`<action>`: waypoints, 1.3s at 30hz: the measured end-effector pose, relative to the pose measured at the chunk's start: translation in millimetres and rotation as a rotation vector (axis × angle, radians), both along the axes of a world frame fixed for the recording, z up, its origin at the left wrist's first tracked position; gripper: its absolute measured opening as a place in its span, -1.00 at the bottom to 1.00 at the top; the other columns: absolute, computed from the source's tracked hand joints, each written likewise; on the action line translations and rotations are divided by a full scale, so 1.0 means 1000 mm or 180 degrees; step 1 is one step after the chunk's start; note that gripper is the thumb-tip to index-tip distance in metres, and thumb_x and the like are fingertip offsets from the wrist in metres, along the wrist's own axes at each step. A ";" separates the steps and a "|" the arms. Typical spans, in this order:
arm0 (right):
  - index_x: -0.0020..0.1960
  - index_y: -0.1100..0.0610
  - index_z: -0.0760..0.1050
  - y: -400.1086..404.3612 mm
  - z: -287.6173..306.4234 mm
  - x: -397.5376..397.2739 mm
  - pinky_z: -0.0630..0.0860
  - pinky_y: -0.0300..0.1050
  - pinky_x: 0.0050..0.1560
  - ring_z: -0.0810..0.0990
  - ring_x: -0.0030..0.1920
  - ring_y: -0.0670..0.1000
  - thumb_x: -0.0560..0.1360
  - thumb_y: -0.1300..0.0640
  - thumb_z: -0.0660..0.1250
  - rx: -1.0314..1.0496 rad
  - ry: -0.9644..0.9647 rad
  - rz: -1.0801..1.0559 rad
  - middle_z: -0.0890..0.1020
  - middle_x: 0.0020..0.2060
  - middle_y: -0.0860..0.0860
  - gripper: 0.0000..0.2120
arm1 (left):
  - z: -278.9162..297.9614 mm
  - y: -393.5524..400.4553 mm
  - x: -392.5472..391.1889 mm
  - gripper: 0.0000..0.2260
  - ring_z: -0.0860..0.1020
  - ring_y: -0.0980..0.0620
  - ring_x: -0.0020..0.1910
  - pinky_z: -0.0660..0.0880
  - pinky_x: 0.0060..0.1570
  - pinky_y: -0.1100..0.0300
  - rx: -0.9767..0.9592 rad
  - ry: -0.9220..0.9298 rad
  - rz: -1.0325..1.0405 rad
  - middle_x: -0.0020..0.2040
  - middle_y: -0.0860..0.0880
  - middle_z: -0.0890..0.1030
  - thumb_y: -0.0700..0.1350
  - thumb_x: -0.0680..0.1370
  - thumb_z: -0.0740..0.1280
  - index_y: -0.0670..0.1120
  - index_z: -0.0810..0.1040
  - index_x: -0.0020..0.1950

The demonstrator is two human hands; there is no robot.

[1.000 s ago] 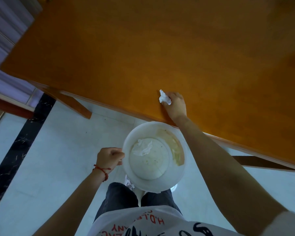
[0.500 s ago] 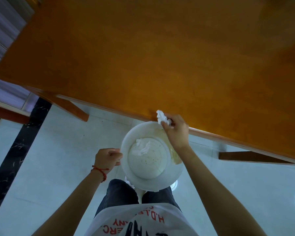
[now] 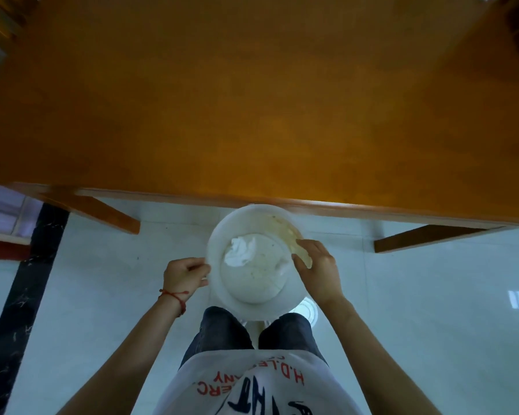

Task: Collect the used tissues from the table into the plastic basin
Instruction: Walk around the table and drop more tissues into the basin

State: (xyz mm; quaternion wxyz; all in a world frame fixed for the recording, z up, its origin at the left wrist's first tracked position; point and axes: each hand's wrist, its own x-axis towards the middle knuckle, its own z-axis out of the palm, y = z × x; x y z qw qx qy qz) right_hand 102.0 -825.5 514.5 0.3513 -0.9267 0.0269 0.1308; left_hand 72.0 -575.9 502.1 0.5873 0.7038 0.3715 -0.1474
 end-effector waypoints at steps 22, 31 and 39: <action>0.06 0.06 0.59 -0.055 -0.013 -0.186 0.60 0.03 0.02 0.66 -0.15 0.00 0.47 0.08 0.32 0.1065 0.0465 -0.3446 0.69 -0.18 0.03 -0.82 | 0.001 -0.081 0.007 -0.77 0.61 -0.02 -0.22 0.56 -0.42 0.40 0.0012 0.0018 -0.2178 -0.23 -0.06 0.62 -0.28 0.42 0.39 -0.29 0.59 0.06; 0.03 0.08 0.60 -0.072 -0.004 -0.288 0.60 0.02 -0.02 0.63 -0.18 -0.07 0.46 0.13 0.35 0.1286 0.0006 -0.4645 0.65 -0.28 -0.08 -0.84 | 0.011 -0.171 -0.032 -0.75 0.59 0.03 -0.25 0.58 -0.41 0.38 -0.0009 0.0090 -0.3078 -0.09 -0.16 0.63 -0.33 0.42 0.36 -0.32 0.57 0.09; 0.12 0.15 0.57 -0.086 -0.003 -0.379 0.52 -0.22 -0.12 0.62 -0.16 -0.04 0.46 0.10 0.36 0.1284 -0.0253 -0.5576 0.64 -0.21 0.01 -0.74 | 0.019 -0.256 -0.092 -0.74 0.51 0.05 -0.30 0.57 -0.43 0.37 -0.0047 0.0214 -0.3929 -0.27 -0.01 0.55 -0.40 0.45 0.30 -0.40 0.51 0.13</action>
